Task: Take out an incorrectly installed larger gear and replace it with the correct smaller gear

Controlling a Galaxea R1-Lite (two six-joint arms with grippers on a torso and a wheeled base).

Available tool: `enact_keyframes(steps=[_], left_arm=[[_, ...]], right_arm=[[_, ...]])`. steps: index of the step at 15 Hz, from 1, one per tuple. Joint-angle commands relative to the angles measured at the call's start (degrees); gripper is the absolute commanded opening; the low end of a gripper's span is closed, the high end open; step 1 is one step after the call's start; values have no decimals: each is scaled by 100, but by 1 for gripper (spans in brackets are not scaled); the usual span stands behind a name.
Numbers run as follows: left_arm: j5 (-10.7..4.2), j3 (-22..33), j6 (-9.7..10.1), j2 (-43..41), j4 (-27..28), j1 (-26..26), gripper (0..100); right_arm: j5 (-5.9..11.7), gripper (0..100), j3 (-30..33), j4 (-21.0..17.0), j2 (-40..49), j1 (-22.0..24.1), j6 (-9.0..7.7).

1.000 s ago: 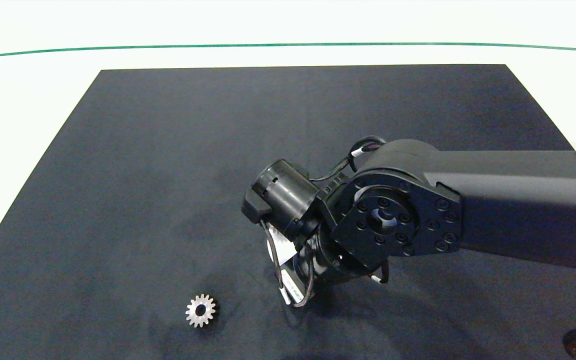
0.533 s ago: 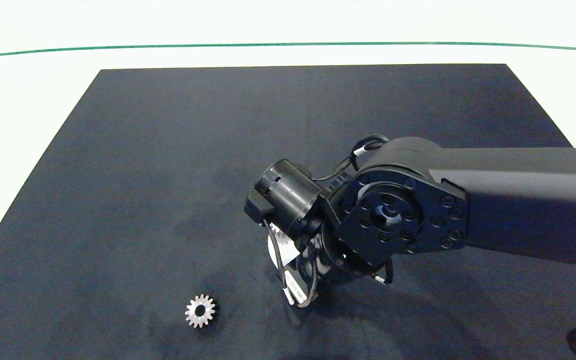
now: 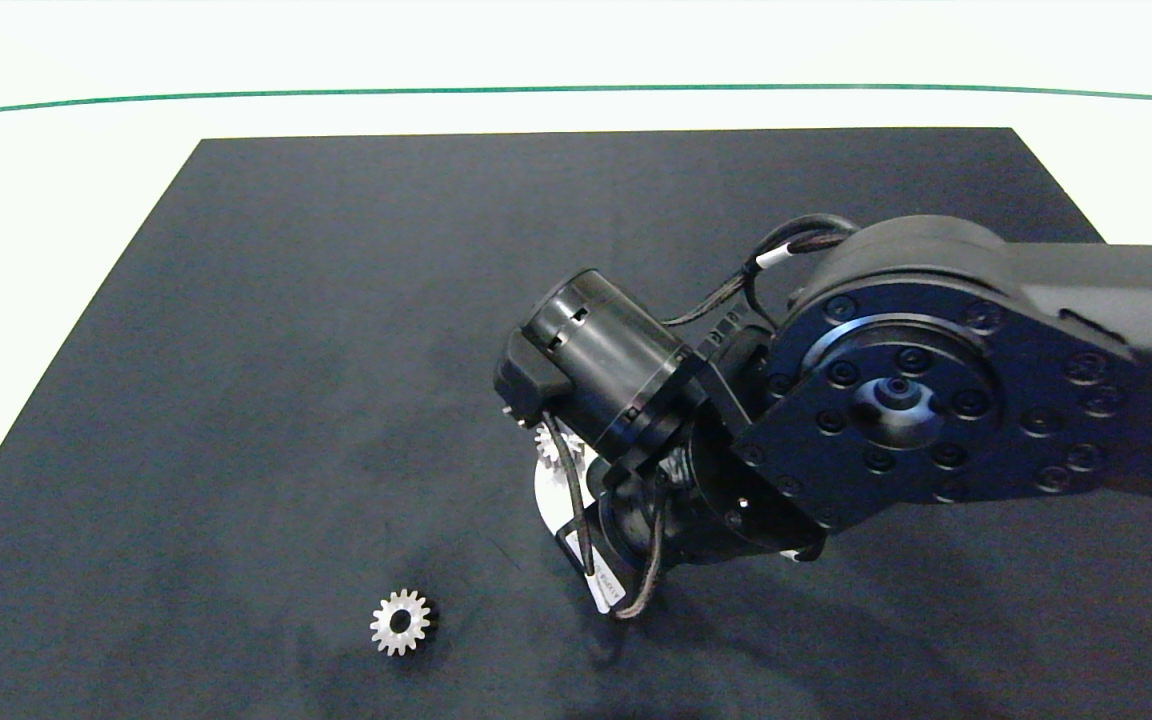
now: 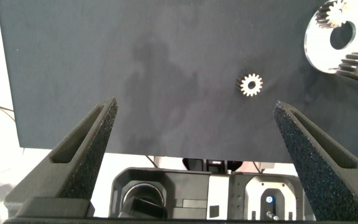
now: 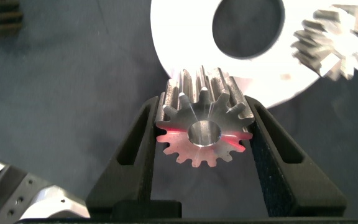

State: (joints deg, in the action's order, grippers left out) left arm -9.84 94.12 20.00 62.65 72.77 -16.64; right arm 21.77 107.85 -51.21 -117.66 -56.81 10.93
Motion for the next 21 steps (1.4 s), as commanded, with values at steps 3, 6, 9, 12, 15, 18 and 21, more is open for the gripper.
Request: enact_keyframes(steps=[3, 6, 9, 12, 15, 18, 21], left_arm=[[-9, 27, 12, 2, 45, 12, 100], [-9, 27, 12, -33, 45, 3, 100], [-9, 27, 3, -42, 45, 3, 100], [-9, 18, 3, -42, 45, 3, 100], [-9, 18, 3, -42, 45, 3, 100], [-9, 18, 3, -33, 45, 3, 100], [-9, 18, 3, -33, 45, 3, 100]], right_arm=[[11, 0, -1099, 15, 965, 21, 32], [11, 0, -2040, 340, 1466, 188, 58], [-15, 0, -3218, 1070, 1896, 319, 32], [-41, 0, -3886, 1377, 2142, 469, 32], [-147, 0, -4404, 1781, 2283, 706, 14], [-296, 0, -4641, 1957, 2362, 944, -4], [-437, 0, -5178, 2608, 2459, 1172, -259]])
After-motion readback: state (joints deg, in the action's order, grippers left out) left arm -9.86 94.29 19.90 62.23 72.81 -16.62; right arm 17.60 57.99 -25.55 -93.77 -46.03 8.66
